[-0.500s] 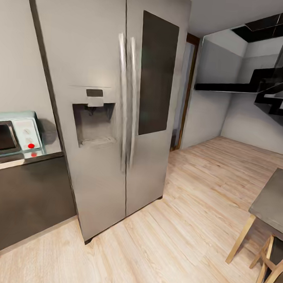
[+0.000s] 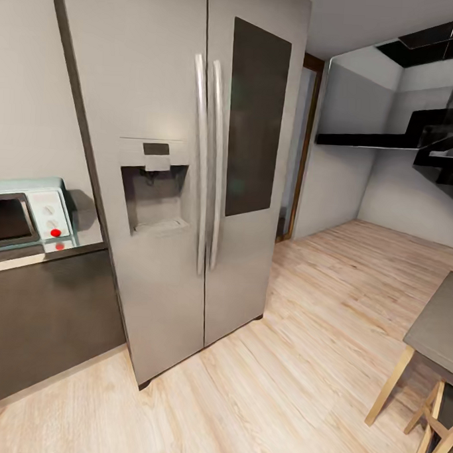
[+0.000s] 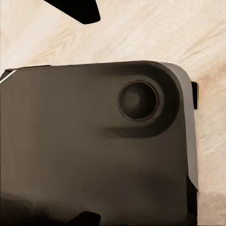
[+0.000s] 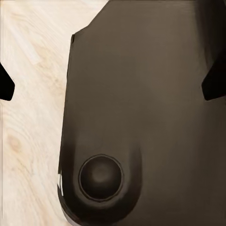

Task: In the kitchen, take the popcorn bag from the countertop, put it into the microwave, and heat it until the popcorn is cooked so the cooked popcorn ends up inside the bag.

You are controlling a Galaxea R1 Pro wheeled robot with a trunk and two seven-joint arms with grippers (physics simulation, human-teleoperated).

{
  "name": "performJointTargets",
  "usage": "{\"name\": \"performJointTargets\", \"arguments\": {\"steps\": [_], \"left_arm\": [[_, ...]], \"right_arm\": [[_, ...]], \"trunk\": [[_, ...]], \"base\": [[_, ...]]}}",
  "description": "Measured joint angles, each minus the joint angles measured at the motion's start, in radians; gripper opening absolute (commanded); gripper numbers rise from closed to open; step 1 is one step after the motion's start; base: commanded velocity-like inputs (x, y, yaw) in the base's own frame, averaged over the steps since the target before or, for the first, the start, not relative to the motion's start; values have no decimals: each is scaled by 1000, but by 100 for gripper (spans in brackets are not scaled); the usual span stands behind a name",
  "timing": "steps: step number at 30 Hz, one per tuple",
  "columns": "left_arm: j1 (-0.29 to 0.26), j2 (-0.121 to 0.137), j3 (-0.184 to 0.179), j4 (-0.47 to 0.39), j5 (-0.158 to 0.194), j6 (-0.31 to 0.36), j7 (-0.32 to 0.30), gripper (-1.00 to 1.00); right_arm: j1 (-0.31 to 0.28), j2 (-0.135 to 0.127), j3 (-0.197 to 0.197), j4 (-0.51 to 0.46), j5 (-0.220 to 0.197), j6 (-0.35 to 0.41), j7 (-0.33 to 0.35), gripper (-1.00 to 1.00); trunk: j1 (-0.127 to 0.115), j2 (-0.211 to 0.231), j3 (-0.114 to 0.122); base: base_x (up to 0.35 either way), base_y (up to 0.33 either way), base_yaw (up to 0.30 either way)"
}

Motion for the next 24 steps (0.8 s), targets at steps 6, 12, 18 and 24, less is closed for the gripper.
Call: {"name": "performJointTargets", "arguments": {"steps": [6,12,18,24], "left_arm": [[0,-31,0,-29,1,-12,-4,100],[0,-61,3,-25,49,-13,-3,100],[0,-56,1,-23,141,-13,-3,100],[0,-56,1,-23,144,-13,1,100]], "right_arm": [[0,0,-2,0,-2,-9,0,100],[0,1,-6,0,-3,-9,0,100],[0,2,-6,0,-3,-9,0,100],[0,2,-4,0,-3,-9,0,100]], "trunk": [[0,0,0],[0,0,0],[0,0,0],[0,0,0]], "base": [[0,0,269],[0,0,274],[0,0,274],[0,0,274]]}}
